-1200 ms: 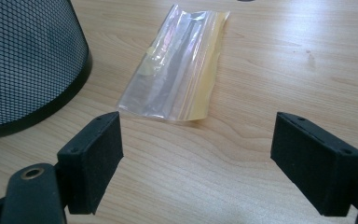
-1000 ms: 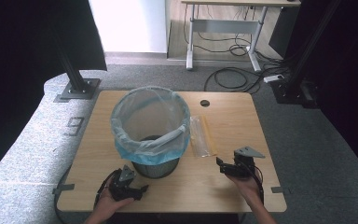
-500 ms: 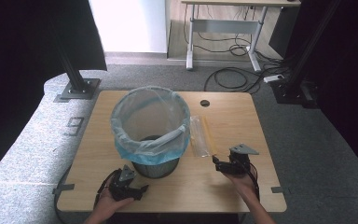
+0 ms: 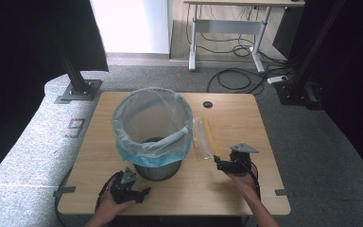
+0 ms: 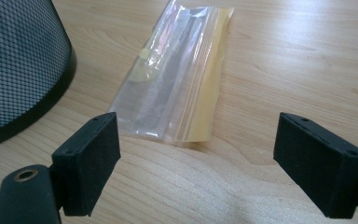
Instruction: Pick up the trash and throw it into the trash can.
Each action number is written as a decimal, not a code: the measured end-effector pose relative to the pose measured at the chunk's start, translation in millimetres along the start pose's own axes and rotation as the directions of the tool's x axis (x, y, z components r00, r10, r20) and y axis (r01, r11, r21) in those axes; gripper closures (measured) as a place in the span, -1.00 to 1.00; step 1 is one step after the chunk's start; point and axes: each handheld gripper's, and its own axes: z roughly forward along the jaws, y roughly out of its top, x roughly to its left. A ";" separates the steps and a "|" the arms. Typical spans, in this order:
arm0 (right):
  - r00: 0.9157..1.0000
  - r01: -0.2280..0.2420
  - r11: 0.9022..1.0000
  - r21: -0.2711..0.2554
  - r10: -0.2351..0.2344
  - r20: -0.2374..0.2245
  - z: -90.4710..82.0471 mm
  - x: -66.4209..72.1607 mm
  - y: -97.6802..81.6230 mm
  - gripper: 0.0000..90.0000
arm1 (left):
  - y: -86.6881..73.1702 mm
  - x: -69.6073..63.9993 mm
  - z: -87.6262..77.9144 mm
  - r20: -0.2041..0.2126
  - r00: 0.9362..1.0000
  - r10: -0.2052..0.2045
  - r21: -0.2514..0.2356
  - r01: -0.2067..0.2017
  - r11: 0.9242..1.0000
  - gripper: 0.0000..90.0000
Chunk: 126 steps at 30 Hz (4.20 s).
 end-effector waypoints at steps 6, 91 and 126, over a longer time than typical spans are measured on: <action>1.000 0.011 1.000 0.017 -0.011 -0.001 8.6 3.0 0.1 -0.70 | 0.0 0.0 0.0 0.000 1.000 0.000 0.000 0.000 1.000 -0.66; 1.000 0.014 0.977 0.211 -0.010 -0.022 83.6 -1.9 29.7 0.95 | -0.1 -1.0 -0.1 -0.006 1.000 -0.007 0.000 0.007 1.000 -0.66; 0.951 -0.123 0.991 -0.060 0.100 -0.293 3.4 -15.5 72.1 0.96 | -0.1 -1.0 -0.1 -0.006 1.000 -0.007 0.000 0.007 1.000 -0.66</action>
